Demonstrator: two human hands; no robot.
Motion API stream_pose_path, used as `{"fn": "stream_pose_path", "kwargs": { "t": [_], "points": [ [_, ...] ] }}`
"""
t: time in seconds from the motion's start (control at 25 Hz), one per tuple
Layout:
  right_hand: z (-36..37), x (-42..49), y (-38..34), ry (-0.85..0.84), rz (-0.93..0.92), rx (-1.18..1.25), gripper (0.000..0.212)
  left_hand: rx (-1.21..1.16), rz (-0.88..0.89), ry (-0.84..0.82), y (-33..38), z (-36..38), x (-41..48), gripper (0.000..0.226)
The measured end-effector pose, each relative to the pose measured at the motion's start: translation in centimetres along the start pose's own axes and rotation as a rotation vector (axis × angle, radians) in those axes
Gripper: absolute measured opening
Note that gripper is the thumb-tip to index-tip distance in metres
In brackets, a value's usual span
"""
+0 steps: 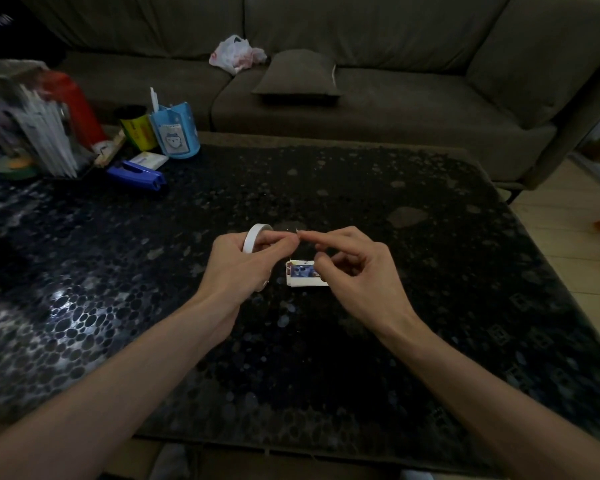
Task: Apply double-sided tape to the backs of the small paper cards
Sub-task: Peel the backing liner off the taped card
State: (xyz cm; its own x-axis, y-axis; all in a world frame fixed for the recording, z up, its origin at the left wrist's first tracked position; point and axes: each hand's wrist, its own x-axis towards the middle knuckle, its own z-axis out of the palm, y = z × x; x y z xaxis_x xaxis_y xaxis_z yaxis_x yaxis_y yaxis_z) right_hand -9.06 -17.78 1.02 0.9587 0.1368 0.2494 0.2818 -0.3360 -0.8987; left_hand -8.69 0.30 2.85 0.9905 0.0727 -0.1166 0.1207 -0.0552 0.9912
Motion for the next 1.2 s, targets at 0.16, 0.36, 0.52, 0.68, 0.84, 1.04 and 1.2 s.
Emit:
{"fn": "stream_pose_path", "kwargs": {
  "t": [0.16,0.36,0.52,0.68,0.84,1.04,1.2],
  "points": [
    [0.0,0.0,0.06,-0.006,-0.004,-0.009,0.039,-0.01,0.005,0.002,0.1,-0.06,0.01,0.011],
    [-0.04,-0.04,0.14,-0.004,-0.005,-0.002,0.037,-0.016,-0.001,0.006,0.12,-0.07,0.04,0.01],
    [0.01,0.03,0.32,-0.01,-0.003,-0.012,0.037,-0.006,0.006,0.009,0.08,-0.06,0.02,0.01],
    [0.07,0.03,0.48,-0.016,-0.008,-0.01,0.038,0.011,0.019,0.013,0.09,-0.09,-0.02,0.009],
    [0.22,0.05,0.45,-0.01,-0.022,-0.005,0.039,0.024,0.021,0.025,0.16,-0.07,-0.04,0.01],
    [0.13,0.03,0.3,-0.013,-0.025,0.02,0.037,0.016,-0.001,0.025,0.33,-0.04,-0.1,0.01],
    [0.09,0.06,0.41,-0.011,-0.019,0.006,0.038,-0.009,-0.011,0.012,0.45,0.04,-0.23,0.01]
  ]
}}
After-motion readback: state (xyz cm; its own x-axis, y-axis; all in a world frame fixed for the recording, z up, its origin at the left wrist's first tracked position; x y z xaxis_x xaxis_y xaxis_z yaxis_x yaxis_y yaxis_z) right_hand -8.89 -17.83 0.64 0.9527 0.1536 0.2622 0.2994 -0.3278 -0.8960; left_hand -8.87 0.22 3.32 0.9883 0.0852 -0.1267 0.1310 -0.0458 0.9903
